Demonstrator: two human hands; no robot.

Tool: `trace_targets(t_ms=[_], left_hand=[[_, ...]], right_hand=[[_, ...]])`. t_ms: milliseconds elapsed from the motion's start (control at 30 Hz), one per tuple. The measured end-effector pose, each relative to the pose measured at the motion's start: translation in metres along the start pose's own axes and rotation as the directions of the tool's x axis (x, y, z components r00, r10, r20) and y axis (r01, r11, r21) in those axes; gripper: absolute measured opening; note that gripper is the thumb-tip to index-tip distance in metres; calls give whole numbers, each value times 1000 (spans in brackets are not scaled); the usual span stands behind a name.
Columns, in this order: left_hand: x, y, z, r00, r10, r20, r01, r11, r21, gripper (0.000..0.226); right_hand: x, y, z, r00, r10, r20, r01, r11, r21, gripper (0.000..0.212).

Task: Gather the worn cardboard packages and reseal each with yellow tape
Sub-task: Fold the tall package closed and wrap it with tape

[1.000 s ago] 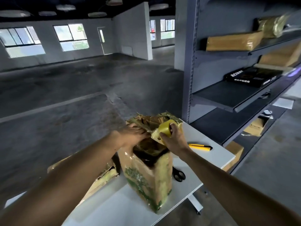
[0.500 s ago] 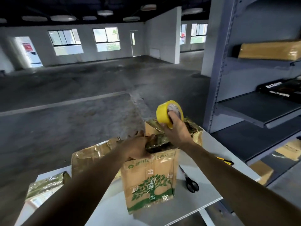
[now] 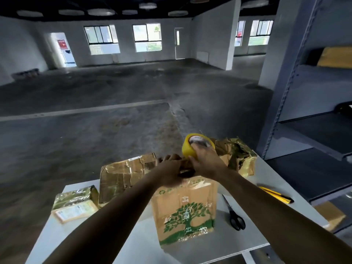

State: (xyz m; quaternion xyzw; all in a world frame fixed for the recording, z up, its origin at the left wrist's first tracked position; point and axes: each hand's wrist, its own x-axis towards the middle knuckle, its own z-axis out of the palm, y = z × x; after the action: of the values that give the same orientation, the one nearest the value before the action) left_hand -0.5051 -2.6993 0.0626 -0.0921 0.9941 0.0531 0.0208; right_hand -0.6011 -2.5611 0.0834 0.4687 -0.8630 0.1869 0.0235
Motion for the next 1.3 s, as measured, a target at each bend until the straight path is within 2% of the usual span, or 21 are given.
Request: trace_targets(t_ms=[133,233,333,467,567,633,700,800,867,933,1033,1133,1300], left_hand=[[1,-11,-6,994,108,20,-109,993,40,86],[0,-20,-5,993,102,57,-105,994,37,101],[-3,-20,-13,991,101,85,-101,995,-1,105],[-5,-26,-21,993,100,66,-90,987,-131,84],[-5,-34,-26,1000,3,-17,-8,954,-300,55],[-2,-41,-29,974,-149,-171,54,884,-464,45],[0,-44,-37,914,-253,-317,-11,767,-642,41],[-1,-38,-59,929,-195,-315,-133,617,-775,47],[-4,-35,-71,945,-112,-307,-180,606,-775,52],[-6,-34,-75,933,-47,-358,-243,650,-720,46],[-9,-35,-71,851,-5,-525,-363,716,-596,26],[-14,-34,-62,763,-84,-641,-415,696,-586,18],[-19,-36,-65,757,-286,-588,-375,547,-749,16]], right_hand=[[1,2,-10,993,7,-118,-7,1000,2,56],[2,-2,-15,989,20,-147,-11,998,64,49],[1,-8,-17,988,74,-138,-52,985,162,49],[0,-13,-20,985,103,-136,-67,966,251,54],[-2,-16,-20,985,124,-122,-80,944,319,54],[-4,-19,-19,983,146,-113,-96,926,364,54],[-6,-21,-16,983,146,-111,-92,914,394,51],[-9,-25,-13,988,92,-124,-31,904,426,35],[-10,-27,-11,993,66,-100,-14,892,452,25],[-11,-33,-11,997,32,-66,2,886,464,28],[-12,-40,-10,997,17,-76,23,870,493,32],[-14,-46,-10,997,22,-69,17,854,520,35],[-16,-56,-10,998,-12,-56,41,843,536,29]])
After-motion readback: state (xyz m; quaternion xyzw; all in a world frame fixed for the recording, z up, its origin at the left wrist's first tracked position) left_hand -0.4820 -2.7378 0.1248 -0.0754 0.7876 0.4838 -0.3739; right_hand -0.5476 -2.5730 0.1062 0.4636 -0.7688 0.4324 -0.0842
